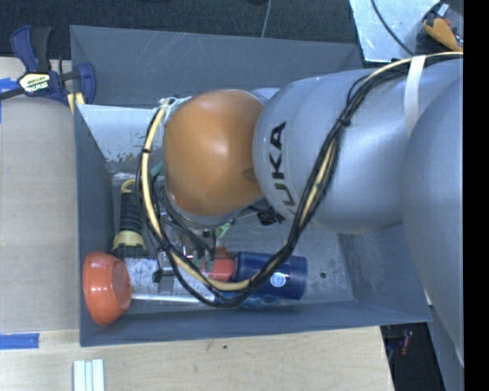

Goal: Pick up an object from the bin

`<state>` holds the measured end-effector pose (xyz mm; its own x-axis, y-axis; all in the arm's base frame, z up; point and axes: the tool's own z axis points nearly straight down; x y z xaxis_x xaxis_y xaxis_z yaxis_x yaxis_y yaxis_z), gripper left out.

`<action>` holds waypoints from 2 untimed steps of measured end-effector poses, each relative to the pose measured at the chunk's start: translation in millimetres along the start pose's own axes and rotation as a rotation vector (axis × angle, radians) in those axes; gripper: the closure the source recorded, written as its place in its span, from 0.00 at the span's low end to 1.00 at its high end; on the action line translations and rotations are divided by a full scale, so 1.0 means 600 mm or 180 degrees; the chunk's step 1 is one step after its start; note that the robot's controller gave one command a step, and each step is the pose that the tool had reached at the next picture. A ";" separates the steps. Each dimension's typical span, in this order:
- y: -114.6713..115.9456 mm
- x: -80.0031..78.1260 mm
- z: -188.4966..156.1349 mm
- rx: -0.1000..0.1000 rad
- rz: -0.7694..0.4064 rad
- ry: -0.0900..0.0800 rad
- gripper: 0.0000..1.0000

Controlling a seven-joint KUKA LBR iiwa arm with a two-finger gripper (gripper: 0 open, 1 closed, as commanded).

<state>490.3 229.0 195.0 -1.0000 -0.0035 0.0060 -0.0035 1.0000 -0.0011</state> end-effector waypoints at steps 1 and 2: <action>-0.003 -0.004 -0.007 -0.0007 0.0012 -0.0025 0.00; -0.108 -0.046 0.200 -0.0018 -0.0267 -0.0070 0.00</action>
Offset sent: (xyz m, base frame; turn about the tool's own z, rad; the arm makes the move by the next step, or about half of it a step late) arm 0.0200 -0.0639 -0.1250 -0.0897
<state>517.4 164.4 74.7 -0.9961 -0.0871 -0.0163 -0.0872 0.9962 0.0040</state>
